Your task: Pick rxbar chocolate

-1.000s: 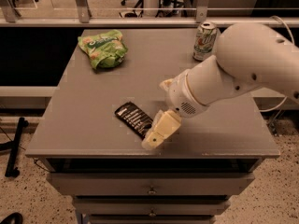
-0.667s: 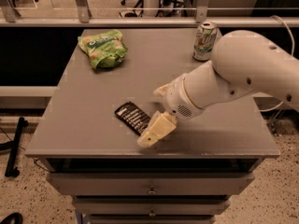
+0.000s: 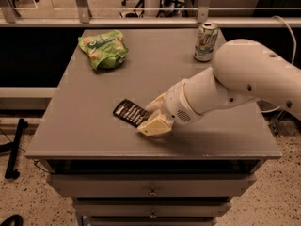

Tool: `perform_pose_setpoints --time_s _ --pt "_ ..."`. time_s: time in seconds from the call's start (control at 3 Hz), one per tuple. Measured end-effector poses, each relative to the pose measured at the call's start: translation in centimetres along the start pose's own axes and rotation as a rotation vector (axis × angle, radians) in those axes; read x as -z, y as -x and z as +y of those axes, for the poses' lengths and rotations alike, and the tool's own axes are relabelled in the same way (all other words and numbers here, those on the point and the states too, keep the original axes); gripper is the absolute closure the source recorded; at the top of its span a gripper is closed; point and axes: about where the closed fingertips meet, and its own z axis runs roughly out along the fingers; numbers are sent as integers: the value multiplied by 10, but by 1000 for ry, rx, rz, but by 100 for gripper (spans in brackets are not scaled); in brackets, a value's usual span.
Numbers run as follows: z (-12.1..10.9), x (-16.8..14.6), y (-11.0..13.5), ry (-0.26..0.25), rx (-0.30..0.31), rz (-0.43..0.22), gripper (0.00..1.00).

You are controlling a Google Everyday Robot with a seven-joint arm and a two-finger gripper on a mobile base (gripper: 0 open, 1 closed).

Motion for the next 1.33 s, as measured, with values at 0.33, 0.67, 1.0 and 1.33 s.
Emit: perform_pose_setpoints --time_s 0.33,0.67,1.0,1.33 --pt "-1 4 -2 -11 -13 -6 85" --pt "-10 19 3 -48 10 -3 100" --pt "-34 56 17 -116 72 2 100" --pt "-58 101 41 -180 147 2 100"
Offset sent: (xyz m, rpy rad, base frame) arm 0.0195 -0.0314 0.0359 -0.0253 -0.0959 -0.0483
